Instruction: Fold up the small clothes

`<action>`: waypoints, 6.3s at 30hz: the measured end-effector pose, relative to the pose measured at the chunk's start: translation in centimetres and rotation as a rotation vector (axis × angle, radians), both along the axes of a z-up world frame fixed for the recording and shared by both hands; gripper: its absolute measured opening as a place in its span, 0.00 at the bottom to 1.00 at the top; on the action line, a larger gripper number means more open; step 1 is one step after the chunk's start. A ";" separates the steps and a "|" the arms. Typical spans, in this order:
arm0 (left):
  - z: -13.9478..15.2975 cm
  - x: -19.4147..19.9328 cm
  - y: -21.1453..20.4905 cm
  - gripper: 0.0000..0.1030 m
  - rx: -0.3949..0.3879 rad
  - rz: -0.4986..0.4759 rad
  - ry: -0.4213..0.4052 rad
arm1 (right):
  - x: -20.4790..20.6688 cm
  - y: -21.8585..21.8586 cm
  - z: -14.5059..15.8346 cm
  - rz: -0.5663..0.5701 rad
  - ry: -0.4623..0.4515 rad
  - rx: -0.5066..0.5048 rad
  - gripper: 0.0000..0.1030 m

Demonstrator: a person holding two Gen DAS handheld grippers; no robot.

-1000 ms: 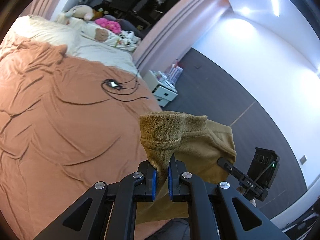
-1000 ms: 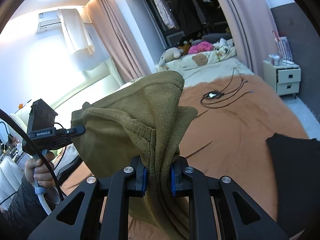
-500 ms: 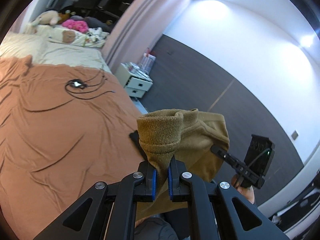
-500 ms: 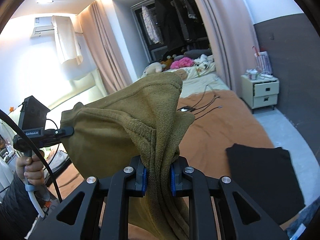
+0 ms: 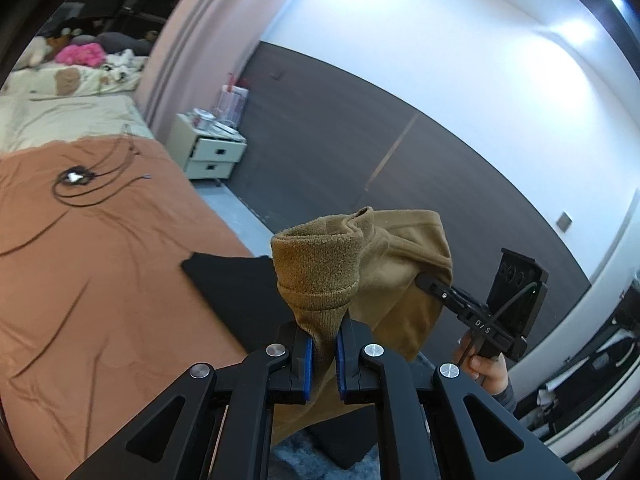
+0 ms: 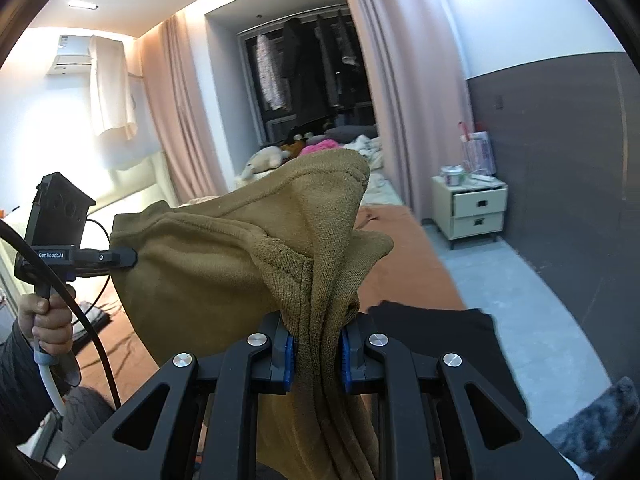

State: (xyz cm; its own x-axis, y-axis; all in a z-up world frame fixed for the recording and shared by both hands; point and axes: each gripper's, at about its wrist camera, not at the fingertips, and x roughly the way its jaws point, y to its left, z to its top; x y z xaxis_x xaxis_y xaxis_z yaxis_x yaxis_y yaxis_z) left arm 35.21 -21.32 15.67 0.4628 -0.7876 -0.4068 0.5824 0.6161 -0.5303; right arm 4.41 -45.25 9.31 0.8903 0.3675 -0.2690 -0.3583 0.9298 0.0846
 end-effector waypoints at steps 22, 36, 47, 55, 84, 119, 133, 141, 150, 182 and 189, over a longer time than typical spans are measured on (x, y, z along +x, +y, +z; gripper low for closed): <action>-4.3 3.4 -11.2 0.08 -0.037 -0.210 0.097 | -3.4 2.3 0.0 -0.222 0.020 -0.021 0.13; -9.1 10.7 -11.4 0.08 0.004 -0.149 0.187 | 3.3 9.0 -1.7 -0.225 0.109 -0.007 0.13; -14.0 18.3 -11.9 0.08 0.061 -0.096 0.254 | 9.7 10.2 -2.9 -0.209 0.210 -0.020 0.13; -17.9 23.6 -12.0 0.08 0.096 -0.081 0.302 | 13.0 7.1 -3.7 -0.196 0.271 -0.005 0.13; -26.5 29.1 -8.1 0.56 0.242 0.146 0.453 | 20.8 3.8 -6.0 -0.363 0.465 -0.058 0.44; -28.1 22.9 -11.8 0.66 0.275 0.058 0.504 | 11.1 2.4 -5.8 -0.293 0.557 -0.034 0.11; -28.1 15.8 -15.5 0.66 0.335 -0.059 0.491 | 4.4 -1.4 -9.5 -0.459 0.631 0.008 0.05; -26.6 12.8 -14.5 0.66 0.350 -0.066 0.473 | 2.1 -1.1 -7.9 -0.577 0.663 0.064 0.05; -22.5 9.5 -11.5 0.73 0.321 -0.009 0.408 | -4.0 2.4 -4.4 -0.586 0.594 0.058 0.36; -10.7 -3.8 7.6 1.00 0.274 0.252 0.153 | -17.3 14.7 -3.0 -0.466 0.344 0.036 1.00; -9.8 -7.4 11.9 1.00 0.300 0.295 0.104 | -18.5 17.4 -2.8 -0.447 0.324 0.027 1.00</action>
